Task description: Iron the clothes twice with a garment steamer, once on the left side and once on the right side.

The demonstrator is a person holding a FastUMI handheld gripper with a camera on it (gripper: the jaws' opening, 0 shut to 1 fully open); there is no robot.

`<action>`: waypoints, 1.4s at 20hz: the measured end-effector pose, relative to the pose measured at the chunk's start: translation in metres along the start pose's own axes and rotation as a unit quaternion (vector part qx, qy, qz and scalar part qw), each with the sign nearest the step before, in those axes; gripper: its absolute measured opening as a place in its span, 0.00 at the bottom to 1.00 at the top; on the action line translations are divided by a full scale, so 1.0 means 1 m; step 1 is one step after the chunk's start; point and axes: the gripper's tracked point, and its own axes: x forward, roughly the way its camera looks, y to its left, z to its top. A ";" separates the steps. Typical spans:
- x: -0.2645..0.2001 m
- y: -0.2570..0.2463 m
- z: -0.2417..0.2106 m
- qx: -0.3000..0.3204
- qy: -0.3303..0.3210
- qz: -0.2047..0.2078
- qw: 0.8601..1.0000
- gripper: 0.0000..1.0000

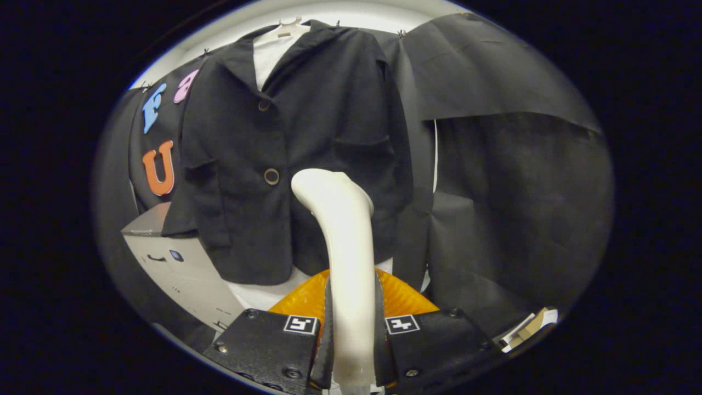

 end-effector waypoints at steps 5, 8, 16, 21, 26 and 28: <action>0.001 0.011 -0.070 0.004 0.065 -0.009 0.998 0.32; -0.006 0.007 -0.094 0.012 0.082 -0.022 0.996 0.32; -0.093 -0.012 -0.102 0.027 0.069 0.002 0.997 0.32; -0.140 -0.037 -0.093 0.017 0.056 0.036 0.998 0.32; -0.197 -0.068 -0.073 0.008 0.032 0.078 0.996 0.32; -0.219 -0.080 -0.070 0.001 0.027 0.094 0.995 0.32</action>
